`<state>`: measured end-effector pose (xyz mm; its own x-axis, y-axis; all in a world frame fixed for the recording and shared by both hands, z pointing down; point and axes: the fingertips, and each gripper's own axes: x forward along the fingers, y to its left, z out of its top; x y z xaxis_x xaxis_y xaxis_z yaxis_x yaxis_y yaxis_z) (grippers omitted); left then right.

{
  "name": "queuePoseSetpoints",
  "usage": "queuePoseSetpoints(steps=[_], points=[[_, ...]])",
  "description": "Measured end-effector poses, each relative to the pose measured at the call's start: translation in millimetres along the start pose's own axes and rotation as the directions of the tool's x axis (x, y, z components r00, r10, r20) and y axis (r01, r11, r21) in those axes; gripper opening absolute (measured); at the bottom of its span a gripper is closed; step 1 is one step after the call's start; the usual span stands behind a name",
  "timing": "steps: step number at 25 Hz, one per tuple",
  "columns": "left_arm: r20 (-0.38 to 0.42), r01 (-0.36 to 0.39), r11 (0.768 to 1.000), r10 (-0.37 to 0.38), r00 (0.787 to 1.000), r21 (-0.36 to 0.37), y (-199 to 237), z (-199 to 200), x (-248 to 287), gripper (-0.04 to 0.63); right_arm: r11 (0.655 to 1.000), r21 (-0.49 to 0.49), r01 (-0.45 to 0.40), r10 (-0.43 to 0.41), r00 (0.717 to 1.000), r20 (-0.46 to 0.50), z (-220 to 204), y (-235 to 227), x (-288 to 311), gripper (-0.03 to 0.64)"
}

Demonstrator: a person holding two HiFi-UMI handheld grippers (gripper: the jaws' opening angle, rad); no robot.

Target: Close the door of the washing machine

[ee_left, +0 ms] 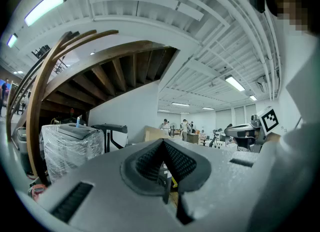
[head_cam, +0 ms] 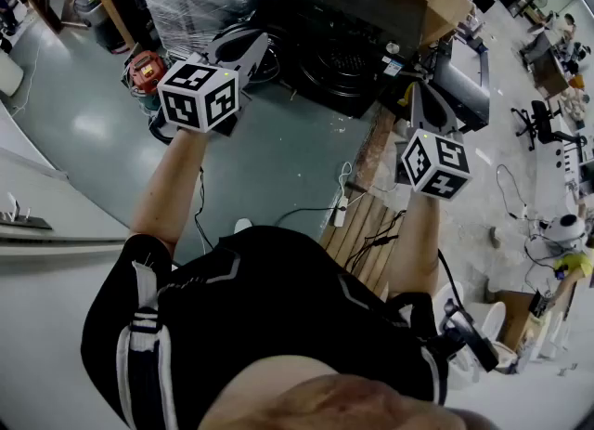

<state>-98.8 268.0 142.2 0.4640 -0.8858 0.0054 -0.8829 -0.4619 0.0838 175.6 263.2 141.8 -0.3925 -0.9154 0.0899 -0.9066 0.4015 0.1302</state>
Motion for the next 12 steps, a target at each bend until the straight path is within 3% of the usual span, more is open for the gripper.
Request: queuePoseSetpoints(steps=[12], points=[[0.005,-0.035,0.998,0.035,0.999,0.048,1.3,1.7,-4.3,0.003,1.000,-0.003,-0.005,0.005,1.000,0.003,0.9,5.6,1.2,0.003]])
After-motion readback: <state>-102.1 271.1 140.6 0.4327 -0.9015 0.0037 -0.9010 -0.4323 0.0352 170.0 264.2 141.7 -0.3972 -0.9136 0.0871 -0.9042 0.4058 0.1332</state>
